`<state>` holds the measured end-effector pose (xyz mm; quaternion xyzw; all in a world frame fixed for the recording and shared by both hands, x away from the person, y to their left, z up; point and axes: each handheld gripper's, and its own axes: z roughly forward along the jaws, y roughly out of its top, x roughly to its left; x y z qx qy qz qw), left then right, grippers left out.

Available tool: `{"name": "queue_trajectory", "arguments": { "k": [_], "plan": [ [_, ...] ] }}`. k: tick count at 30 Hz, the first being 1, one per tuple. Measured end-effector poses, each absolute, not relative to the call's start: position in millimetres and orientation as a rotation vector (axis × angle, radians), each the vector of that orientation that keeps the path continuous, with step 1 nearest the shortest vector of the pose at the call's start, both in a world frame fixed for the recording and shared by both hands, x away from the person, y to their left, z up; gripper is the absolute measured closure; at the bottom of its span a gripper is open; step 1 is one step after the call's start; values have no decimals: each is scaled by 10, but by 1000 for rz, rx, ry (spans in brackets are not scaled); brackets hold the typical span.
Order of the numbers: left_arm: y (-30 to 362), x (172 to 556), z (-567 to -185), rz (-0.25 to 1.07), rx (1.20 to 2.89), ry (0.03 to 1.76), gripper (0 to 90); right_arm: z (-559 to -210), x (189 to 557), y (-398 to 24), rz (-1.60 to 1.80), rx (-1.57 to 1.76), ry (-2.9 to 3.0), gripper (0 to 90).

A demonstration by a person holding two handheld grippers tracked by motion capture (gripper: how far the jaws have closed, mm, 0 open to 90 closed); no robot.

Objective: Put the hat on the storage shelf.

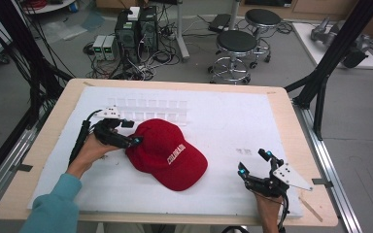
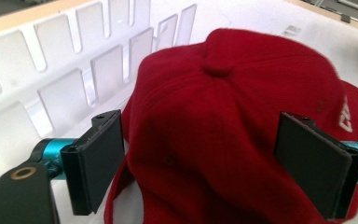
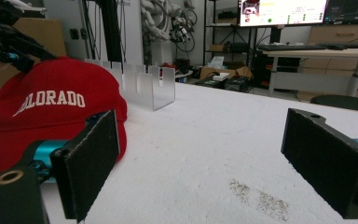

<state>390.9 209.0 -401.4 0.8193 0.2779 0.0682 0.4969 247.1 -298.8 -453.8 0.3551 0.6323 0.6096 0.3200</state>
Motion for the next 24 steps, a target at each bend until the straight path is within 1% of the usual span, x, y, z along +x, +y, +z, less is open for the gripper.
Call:
{"name": "queue_trajectory", "arguments": {
  "k": [1,2,3,4,6,8,10,11,12,13,14,15,16,17,18,19,20,22,24],
  "plan": [
    [2083,3916,-4024,167,1993,679,188,-4538,2471,-2987,1603,935,1662,102],
    [2073,3917,-4033,176,2003,679,188,-4538,2471,-2987,1603,935,1662,102],
    [2066,3919,-4043,170,2008,671,219,-4538,2474,-2990,1601,931,1660,102],
    [2056,3921,-4052,164,2009,675,219,-4538,2474,-2990,1601,931,1660,102],
    [2047,3926,-4065,148,2012,668,308,-4539,2469,-2988,1604,934,1661,102],
    [2031,3922,-4071,158,2021,663,338,-4539,2466,-2986,1603,934,1660,102],
    [2020,3915,-4072,147,2026,648,449,-4539,2465,-2987,1603,937,1660,103],
    [2013,3913,-4073,142,2027,651,461,-4539,2465,-2987,1604,937,1660,103],
    [2013,3913,-4073,142,2027,651,528,-4539,2465,-2987,1604,937,1660,103],
    [2004,3912,-4083,125,2028,649,574,-4539,2465,-2989,1605,937,1661,102],
    [2004,3912,-4083,125,2028,649,586,-4539,2465,-2989,1605,937,1661,102],
    [1993,3911,-4087,121,2032,671,651,-4539,2467,-2990,1603,936,1660,103],
    [1986,3909,-4091,112,2033,679,651,-4539,2467,-2990,1603,936,1660,103],
    [1970,3899,-4092,107,2036,686,707,-4540,2465,-2988,1604,937,1660,103],
    [1970,3899,-4092,107,2036,686,735,-4539,2467,-2989,1603,936,1658,103],
    [1959,3887,-4084,103,2035,690,735,-4539,2467,-2989,1603,936,1658,103],
    [1955,3883,-4080,100,2033,695,780,-4540,2467,-2990,1603,935,1658,103],
    [1942,3868,-4070,87,2029,702,832,-4539,2466,-2990,1604,936,1659,103],
    [1934,3848,-4055,103,2026,700,843,-4539,2466,-2991,1604,937,1660,103]
  ]
}}
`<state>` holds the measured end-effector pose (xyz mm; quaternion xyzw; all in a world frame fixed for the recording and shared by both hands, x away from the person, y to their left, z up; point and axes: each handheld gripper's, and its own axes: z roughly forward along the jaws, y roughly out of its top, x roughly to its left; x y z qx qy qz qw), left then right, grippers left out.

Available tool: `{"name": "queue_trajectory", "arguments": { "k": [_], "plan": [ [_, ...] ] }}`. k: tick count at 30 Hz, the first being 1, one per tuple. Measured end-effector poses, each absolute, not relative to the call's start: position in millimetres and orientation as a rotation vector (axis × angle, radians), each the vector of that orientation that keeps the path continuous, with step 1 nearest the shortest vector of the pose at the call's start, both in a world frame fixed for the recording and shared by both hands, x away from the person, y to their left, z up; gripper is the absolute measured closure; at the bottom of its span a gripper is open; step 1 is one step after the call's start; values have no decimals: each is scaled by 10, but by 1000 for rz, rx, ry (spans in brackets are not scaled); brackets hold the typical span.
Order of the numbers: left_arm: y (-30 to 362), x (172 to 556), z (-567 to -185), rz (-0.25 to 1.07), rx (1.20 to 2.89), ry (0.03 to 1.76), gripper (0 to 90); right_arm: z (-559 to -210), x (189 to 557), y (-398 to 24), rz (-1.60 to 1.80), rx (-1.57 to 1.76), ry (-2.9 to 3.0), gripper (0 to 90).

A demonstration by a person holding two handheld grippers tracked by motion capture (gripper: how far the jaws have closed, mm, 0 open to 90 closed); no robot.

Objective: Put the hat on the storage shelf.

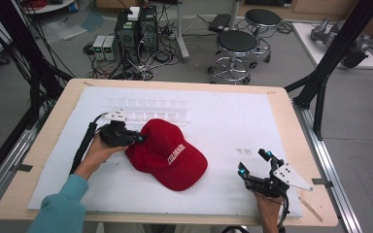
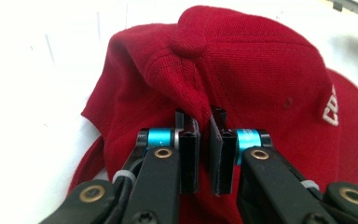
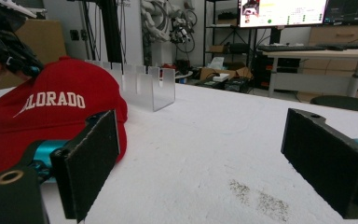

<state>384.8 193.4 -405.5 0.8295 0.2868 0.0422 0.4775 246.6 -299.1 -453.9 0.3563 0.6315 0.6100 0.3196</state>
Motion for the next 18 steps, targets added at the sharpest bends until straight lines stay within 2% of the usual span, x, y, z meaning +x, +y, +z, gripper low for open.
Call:
{"name": "queue_trajectory", "arguments": {
  "k": [18],
  "plan": [
    [1979,3607,-3746,38,1912,776,854,-4533,2479,-2976,1593,936,1678,103]
  ]
}}
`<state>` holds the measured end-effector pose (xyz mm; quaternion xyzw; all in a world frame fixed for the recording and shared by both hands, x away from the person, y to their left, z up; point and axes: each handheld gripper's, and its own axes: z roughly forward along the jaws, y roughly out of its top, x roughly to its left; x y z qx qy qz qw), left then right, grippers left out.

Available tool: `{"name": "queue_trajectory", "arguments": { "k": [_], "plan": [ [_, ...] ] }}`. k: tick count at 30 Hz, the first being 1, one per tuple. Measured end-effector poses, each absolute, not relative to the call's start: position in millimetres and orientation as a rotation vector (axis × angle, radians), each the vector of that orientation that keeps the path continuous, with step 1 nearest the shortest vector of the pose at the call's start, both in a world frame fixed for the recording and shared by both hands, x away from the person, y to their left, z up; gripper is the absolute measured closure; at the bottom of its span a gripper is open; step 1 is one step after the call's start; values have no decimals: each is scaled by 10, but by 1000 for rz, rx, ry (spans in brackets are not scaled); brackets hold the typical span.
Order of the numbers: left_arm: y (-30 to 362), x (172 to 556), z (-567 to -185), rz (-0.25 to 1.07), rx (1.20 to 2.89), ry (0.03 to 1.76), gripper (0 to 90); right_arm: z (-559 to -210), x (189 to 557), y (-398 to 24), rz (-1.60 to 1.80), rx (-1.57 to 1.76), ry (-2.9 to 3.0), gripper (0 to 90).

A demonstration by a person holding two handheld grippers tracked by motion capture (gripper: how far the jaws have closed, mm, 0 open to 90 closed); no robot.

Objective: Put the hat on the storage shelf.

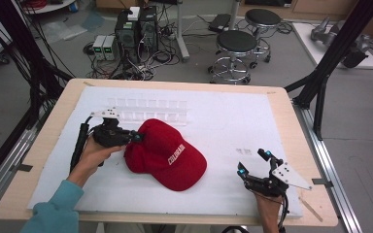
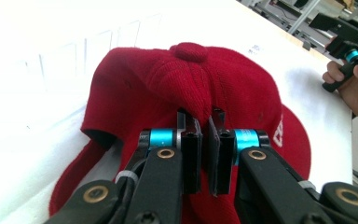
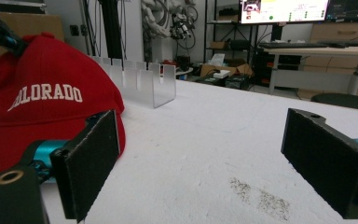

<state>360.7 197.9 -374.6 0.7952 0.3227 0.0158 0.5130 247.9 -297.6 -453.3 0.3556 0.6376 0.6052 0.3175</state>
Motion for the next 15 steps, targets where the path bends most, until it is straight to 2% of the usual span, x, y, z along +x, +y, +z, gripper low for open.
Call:
{"name": "queue_trajectory", "arguments": {
  "k": [15],
  "plan": [
    [1941,3399,-3259,103,1823,743,854,-4461,2576,-2903,1548,971,1779,102]
  ]
}}
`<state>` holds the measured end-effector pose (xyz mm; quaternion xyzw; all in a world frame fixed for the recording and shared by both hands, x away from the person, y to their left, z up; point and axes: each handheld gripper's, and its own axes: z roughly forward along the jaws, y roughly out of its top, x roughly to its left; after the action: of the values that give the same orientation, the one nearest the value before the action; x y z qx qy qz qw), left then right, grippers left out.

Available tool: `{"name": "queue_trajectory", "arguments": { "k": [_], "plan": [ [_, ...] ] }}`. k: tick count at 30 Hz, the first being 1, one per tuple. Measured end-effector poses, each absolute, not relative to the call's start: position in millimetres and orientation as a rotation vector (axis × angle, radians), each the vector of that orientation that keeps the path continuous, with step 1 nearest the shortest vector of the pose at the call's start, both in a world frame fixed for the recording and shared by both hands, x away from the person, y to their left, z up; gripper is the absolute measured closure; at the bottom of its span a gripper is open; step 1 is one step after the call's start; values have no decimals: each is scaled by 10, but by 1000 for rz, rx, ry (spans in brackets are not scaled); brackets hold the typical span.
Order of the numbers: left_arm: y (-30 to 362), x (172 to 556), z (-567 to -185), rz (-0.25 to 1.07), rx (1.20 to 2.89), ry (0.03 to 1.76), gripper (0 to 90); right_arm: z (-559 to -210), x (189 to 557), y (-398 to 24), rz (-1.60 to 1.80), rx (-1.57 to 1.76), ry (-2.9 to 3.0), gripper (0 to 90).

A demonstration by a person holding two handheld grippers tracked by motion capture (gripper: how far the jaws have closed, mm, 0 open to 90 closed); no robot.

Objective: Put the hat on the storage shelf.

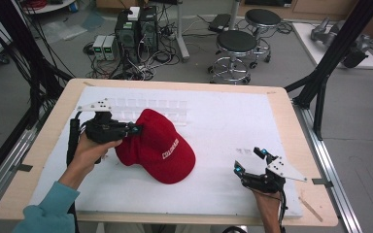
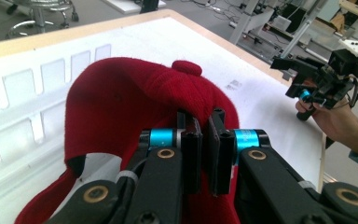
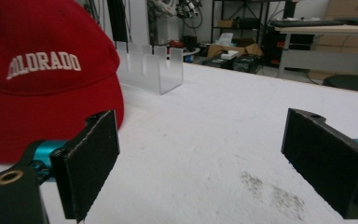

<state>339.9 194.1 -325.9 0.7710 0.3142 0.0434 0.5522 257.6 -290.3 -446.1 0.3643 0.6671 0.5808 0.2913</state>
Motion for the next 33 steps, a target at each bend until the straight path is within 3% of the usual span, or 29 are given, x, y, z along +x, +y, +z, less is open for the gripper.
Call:
{"name": "queue_trajectory", "arguments": {
  "k": [19,33],
  "plan": [
    [1602,3177,-2913,90,1802,638,855,-3835,2752,-2283,1701,713,1967,101],
    [1456,3067,-2820,14,1816,527,856,-3615,2943,-1682,1808,533,2136,101]
  ]
}}
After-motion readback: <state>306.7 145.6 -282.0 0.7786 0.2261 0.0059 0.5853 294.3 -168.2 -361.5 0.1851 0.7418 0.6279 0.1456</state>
